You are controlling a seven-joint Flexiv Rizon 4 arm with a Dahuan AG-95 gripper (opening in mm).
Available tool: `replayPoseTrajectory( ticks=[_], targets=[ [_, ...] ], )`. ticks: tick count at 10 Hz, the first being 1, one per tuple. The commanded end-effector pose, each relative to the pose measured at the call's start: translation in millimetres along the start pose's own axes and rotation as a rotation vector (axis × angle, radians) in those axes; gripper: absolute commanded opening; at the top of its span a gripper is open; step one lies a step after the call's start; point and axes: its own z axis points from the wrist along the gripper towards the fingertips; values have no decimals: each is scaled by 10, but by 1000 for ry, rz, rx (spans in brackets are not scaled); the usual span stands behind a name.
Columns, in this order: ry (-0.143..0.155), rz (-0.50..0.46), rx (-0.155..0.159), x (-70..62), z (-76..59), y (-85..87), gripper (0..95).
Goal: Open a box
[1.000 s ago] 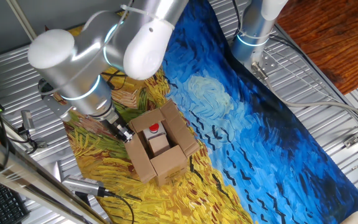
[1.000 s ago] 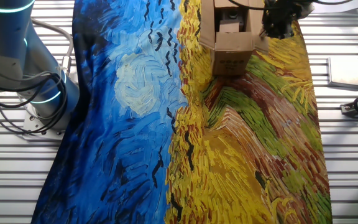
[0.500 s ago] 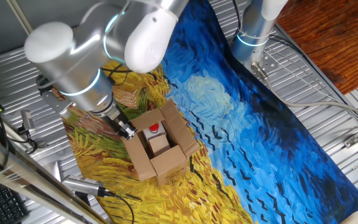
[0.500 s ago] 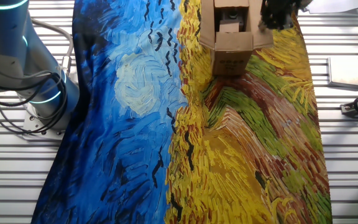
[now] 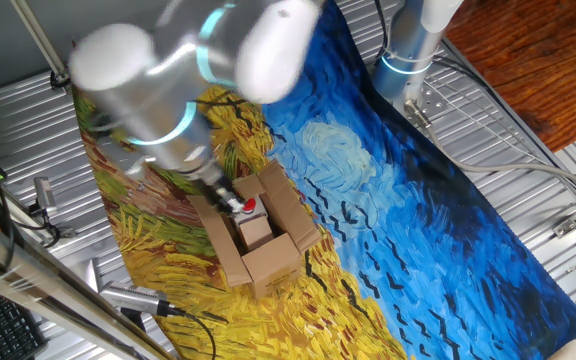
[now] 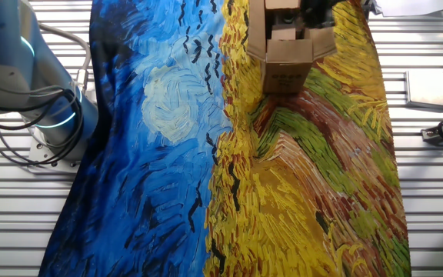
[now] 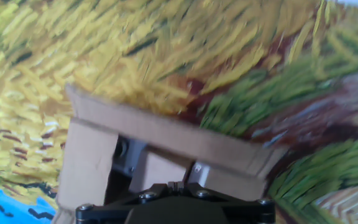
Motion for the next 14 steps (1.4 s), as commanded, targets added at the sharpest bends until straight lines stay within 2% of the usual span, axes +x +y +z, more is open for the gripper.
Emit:
replayPoseTrajectory(
  ticks=[1,7,9,12,14],
  targets=[
    [-3,7,-1,88,129,21,0],
    [3,-3,22,124,156,17,0],
    [12,-11,52,124,156,17,0],
    [15,-13,76,124,156,17,0],
    [23,-10,104,132,163,15,0]
  ],
)
